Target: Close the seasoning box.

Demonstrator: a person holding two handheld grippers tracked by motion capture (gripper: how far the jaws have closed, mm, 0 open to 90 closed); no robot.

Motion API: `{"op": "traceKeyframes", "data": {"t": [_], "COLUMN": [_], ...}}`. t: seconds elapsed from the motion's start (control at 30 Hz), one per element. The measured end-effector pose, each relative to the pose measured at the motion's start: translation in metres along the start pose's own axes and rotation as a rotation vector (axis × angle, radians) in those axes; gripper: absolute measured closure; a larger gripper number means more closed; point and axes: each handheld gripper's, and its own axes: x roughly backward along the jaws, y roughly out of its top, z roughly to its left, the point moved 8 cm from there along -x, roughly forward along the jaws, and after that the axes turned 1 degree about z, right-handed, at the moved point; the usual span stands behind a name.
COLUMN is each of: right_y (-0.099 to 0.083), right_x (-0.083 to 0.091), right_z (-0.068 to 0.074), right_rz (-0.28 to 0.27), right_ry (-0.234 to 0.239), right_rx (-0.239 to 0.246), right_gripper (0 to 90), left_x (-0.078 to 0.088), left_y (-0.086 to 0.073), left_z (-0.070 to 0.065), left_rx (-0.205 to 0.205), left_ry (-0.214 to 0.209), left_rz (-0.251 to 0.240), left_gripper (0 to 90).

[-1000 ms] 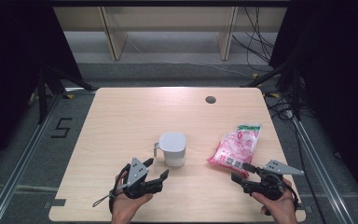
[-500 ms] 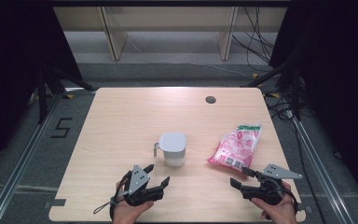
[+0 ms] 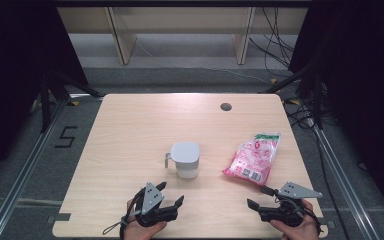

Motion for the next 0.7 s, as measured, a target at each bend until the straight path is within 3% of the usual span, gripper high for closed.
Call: {"op": "traceKeyframes", "data": {"t": [0.03, 0.1, 0.13, 0.17, 0.2, 0.23, 0.33, 0.37, 0.43, 0.47, 0.5, 0.53, 0.63, 0.7], "right_y": [0.000, -0.002, -0.002, -0.005, -0.004, -0.006, -0.008, -0.009, -0.009, -0.011, -0.009, -0.010, -0.010, -0.010], "right_x": [-0.001, 0.002, 0.001, 0.005, 0.003, 0.005, 0.003, 0.003, 0.003, 0.004, 0.002, 0.003, 0.002, 0.003], "right_z": [-0.002, 0.002, 0.000, 0.003, -0.001, 0.004, 0.002, 0.004, 0.003, 0.007, 0.002, 0.002, 0.002, 0.001], "right_rz": [-0.014, 0.000, -0.005, 0.019, -0.007, 0.010, 0.011, 0.023, 0.018, 0.031, 0.017, 0.031, 0.019, 0.024], "right_ry": [0.002, 0.014, 0.024, 0.008, 0.002, 0.014, 0.012, 0.007, 0.015, 0.019, 0.012, 0.004, 0.026, 0.018], "right_rx": [0.030, -0.002, 0.032, -0.018, 0.038, -0.008, 0.045, 0.021, 0.049, 0.010, 0.053, 0.046, 0.056, 0.065], "right_gripper": [27.2, 27.1, 27.0, 27.0, 27.0, 27.0, 27.0, 27.0, 26.9, 26.9, 26.9, 26.8, 26.6, 26.6], "left_x": [0.001, 0.001, 0.001, 0.002, 0.001, 0.001, 0.000, 0.001, 0.001, 0.001, 0.001, 0.000, 0.000, 0.001], "left_y": [-0.001, -0.003, -0.003, -0.005, -0.004, -0.004, -0.005, -0.005, -0.006, -0.006, -0.005, -0.006, -0.006, -0.006], "left_z": [0.000, -0.001, -0.001, 0.001, -0.002, 0.000, -0.002, -0.001, -0.002, -0.002, -0.002, -0.002, -0.002, 0.001], "left_rx": [-0.004, -0.008, -0.006, -0.026, 0.003, -0.022, 0.000, -0.022, 0.005, -0.001, -0.002, 0.015, 0.015, -0.016], "left_ry": [0.006, 0.006, 0.006, 0.013, 0.007, 0.000, 0.003, 0.000, 0.000, 0.005, 0.001, 0.003, 0.005, 0.005], "left_rz": [0.007, 0.017, 0.017, 0.036, 0.014, 0.019, 0.012, 0.021, 0.015, 0.018, 0.012, 0.011, 0.015, 0.027], "left_gripper": [26.5, 26.4, 26.4, 26.3, 26.2, 26.1, 26.0, 26.0, 26.0, 26.0, 26.0, 26.0, 26.0, 26.0]}}
